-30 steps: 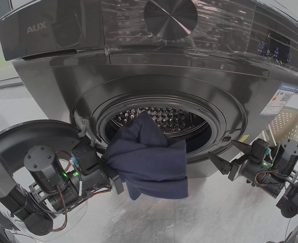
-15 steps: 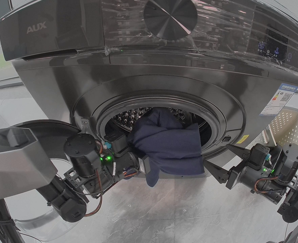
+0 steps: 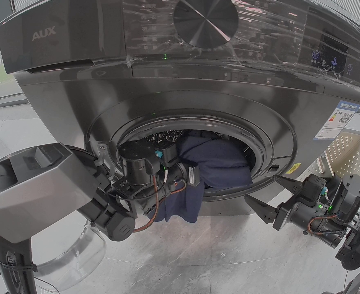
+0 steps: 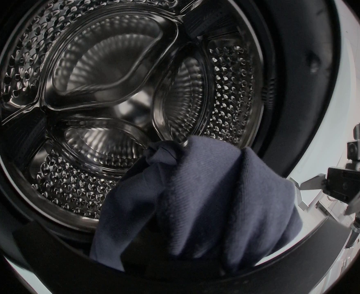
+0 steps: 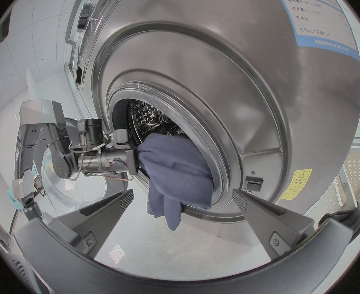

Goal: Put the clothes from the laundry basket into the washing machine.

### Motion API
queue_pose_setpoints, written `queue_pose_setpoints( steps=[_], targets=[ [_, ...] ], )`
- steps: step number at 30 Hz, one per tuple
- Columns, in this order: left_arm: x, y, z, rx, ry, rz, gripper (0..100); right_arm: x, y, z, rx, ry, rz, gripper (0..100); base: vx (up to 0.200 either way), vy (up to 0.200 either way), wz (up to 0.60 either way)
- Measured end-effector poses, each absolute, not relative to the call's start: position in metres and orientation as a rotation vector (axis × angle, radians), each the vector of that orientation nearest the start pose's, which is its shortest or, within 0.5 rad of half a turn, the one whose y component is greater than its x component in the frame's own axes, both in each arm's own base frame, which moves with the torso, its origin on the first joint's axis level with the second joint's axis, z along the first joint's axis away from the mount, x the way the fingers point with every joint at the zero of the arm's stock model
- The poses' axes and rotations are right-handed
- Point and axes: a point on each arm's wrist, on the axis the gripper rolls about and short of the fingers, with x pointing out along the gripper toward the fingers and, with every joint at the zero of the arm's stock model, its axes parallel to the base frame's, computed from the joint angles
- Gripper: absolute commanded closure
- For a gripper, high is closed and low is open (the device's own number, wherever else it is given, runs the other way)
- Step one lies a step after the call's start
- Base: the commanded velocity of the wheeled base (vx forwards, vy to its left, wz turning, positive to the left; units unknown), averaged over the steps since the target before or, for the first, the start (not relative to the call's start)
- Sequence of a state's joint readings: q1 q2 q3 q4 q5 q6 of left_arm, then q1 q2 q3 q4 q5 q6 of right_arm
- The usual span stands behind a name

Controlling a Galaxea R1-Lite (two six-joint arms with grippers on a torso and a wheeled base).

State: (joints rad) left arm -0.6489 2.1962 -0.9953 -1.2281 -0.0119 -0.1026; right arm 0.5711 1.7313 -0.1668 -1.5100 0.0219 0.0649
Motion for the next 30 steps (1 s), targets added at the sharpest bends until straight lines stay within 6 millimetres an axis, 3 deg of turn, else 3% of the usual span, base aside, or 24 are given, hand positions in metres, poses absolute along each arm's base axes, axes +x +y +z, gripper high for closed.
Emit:
queue_pose_setpoints(
  steps=[15,30],
  targets=[
    [0.384,-0.267,0.095,-0.127,-0.038,-0.598,100,0.191,0.123,0.116,0.049,0.072,0.592,0,0.000,0.000,0.00],
    [0.439,-0.262,0.108,-0.179,-0.165,-0.384,100,0.190,0.123,0.116,0.049,0.074,0.592,0,0.000,0.000,0.00]
  ],
)
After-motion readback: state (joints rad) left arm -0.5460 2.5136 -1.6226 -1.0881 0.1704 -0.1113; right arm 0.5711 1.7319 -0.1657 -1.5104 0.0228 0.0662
